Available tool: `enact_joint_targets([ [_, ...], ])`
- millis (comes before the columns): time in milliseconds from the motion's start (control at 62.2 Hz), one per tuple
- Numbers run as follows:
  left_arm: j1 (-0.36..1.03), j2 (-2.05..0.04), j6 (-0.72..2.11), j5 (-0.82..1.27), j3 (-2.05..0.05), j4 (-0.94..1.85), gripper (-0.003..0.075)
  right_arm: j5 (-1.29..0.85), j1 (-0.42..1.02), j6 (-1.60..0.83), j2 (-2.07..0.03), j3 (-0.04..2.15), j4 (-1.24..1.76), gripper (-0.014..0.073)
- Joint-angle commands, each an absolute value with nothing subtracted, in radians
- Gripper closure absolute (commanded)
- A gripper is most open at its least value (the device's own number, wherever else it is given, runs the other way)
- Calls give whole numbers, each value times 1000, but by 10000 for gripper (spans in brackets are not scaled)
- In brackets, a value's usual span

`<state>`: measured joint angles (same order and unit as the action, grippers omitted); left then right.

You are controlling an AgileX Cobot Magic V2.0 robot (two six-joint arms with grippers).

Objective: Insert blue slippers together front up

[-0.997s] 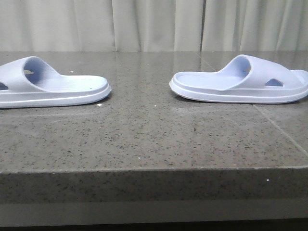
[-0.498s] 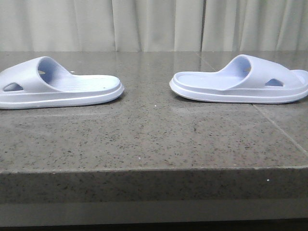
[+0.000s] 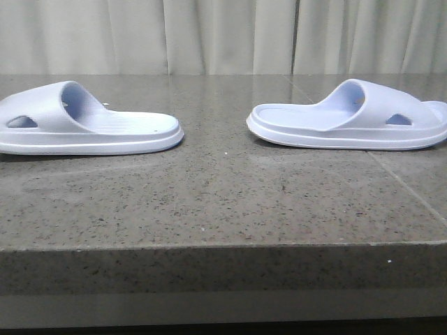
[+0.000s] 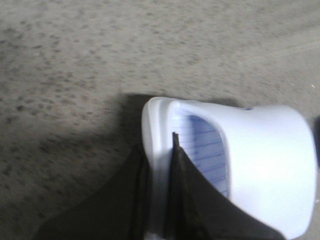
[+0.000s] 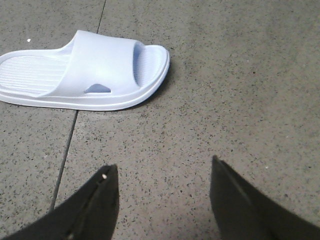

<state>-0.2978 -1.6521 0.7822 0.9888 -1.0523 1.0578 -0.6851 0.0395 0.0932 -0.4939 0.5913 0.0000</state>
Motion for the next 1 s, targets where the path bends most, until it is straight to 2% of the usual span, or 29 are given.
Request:
enact_joint_targets([
  [0,-286,-1530,790,1060,-1081,1087,741,-612,39,87,-508,623,-9,156],
  [338,-265,-1253,890,1087,-935,1363,741,-625,39,87,-508,623,-8,156],
  [547,-217,-1215,919,1069,-855,1388,741,-633,39,87,-535,625,7,156],
  [804,-188,-1215,922,1052,-849,1388,741,-737,24,87,-778,735,0,156],
  [981,-188,-1215,922,1052,-849,1388,741,-767,-131,87,-955,865,0,156],
])
